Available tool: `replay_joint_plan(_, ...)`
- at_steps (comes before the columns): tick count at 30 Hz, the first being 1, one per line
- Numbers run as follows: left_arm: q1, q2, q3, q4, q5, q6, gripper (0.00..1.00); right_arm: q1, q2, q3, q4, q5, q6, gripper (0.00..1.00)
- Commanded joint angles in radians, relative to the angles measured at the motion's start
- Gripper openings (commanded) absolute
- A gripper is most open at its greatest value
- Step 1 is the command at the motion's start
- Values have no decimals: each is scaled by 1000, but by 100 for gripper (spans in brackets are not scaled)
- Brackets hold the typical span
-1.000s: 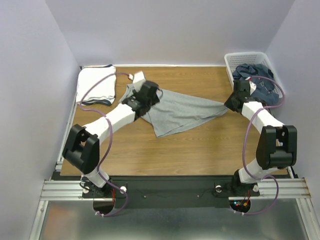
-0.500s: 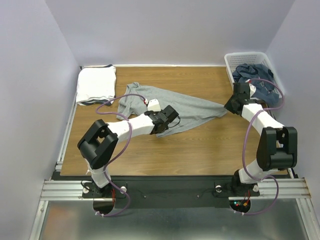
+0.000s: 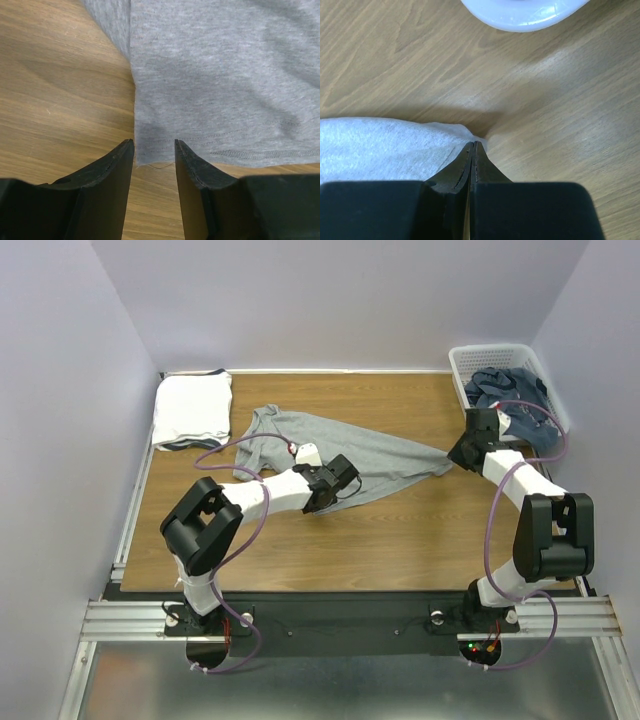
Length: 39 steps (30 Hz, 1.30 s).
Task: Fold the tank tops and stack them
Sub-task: Flatten the tank top out
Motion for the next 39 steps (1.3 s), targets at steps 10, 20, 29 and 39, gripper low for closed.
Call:
replay_joint_plan(10, -7, -28, -86, 54, 38, -34, 47, -3, -37, -14, 45, 5, 1, 0)
replay_joint_plan(20, 7, -11, -136, 128, 79, -25, 30, -1, -31, -13, 47, 5, 1, 0)
replay_joint_plan(29, 110, -191, -66, 117, 7, 126, 0, -3, -15, 7, 45, 19, -7, 0)
replay_joint_plan(39, 252, -552, 176, 163, 35, 392, 0, -30, -76, 136, 21, -104, 7, 1)
